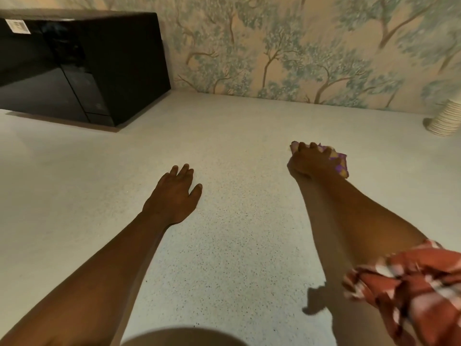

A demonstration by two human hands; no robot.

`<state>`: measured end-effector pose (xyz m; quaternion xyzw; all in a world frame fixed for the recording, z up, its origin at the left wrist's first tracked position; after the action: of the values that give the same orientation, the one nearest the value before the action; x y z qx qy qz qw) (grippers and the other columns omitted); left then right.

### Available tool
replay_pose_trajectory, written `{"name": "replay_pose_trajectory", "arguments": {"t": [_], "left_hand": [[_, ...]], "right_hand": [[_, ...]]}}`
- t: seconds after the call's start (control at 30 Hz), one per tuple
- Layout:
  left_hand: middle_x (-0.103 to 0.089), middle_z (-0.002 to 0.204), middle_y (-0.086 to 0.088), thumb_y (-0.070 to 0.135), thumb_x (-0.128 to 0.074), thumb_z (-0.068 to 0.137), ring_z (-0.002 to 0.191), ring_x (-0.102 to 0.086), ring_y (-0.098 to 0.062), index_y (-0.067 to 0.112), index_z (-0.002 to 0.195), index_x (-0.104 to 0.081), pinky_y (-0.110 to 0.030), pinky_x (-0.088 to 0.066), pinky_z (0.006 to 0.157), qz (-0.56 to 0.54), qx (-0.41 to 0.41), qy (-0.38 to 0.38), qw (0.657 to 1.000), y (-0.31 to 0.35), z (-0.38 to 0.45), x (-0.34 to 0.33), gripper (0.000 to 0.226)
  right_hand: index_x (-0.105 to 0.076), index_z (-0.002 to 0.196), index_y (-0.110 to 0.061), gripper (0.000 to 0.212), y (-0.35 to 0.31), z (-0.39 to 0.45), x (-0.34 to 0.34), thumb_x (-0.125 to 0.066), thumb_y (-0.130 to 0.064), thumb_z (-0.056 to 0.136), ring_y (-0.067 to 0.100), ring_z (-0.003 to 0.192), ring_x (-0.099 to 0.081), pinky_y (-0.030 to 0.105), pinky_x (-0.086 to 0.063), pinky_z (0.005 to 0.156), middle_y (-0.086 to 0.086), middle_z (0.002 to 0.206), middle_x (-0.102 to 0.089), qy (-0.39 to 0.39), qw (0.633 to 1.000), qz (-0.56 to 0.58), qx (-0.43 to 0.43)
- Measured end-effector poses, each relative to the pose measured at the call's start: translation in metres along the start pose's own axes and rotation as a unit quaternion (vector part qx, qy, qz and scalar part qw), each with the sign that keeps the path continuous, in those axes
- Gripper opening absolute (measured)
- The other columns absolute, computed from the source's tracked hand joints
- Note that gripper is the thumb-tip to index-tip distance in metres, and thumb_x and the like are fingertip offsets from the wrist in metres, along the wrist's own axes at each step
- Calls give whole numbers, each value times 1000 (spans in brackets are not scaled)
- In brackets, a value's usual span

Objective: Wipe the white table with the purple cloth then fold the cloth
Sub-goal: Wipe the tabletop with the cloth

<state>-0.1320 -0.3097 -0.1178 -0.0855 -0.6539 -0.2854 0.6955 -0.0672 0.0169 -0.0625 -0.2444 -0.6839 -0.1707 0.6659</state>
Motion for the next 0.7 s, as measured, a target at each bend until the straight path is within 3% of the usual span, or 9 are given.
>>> {"name": "replay_pose_trajectory", "arguments": {"t": [0.13,0.23,0.27,0.43,0.57,0.7], "left_hand": [[-15,163,-5,46,-28,99,151,-8,-23,13,153,-22,-37,-8,122,0,0,1,1000,-1,1,-3,63],[-15,163,-4,46,-29,99,151,-8,-23,12,153,-23,-37,-8,122,-1,-2,2,1000,-2,1,-3,63],[-15,163,-4,46,-30,99,151,-8,-23,12,153,-22,-36,-7,122,-4,-2,1,1000,-2,1,-4,63],[-20,162,-8,43,-33,99,150,-13,-27,11,151,-26,-40,-11,121,4,6,2,1000,0,2,-1,62],[-22,161,-10,40,-32,99,149,-15,-30,9,150,-29,-42,-13,120,9,6,0,1000,3,3,1,60],[-19,162,-12,41,-30,100,150,-12,-31,7,151,-26,-42,-11,121,10,1,-16,1000,2,0,2,61]], "right_hand": [[-57,113,-28,29,-35,8,-1,-40,-18,92,35,126,-53,51,-37,110,11,122,-59,38,997,-21,61],[-40,151,-33,52,-74,4,-18,-38,-35,99,41,149,-30,65,-22,117,12,159,-37,-16,993,8,115],[-36,154,-35,54,-89,-2,-24,-37,-37,100,41,151,-26,66,-18,118,10,163,-32,-25,990,8,136],[-53,128,-26,38,-142,-67,-48,-39,-20,93,38,130,-48,62,-31,110,6,127,-57,38,964,-23,264],[-44,141,-31,39,-132,-106,-50,-32,-31,104,48,145,-33,69,-27,113,7,147,-50,50,958,20,281],[-34,152,-33,51,-79,-112,-43,-33,-30,102,39,148,-32,59,-22,120,6,155,-44,37,960,-16,276]]}}
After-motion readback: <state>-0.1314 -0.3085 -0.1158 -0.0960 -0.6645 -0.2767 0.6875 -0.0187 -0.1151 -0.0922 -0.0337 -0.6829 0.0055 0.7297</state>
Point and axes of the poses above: each hand's wrist, its own z-axis towards the middle knuckle, its own x-axis out of the back of the hand, y = z × x, the point moved 3 cm from there along z, towards the middle knuckle
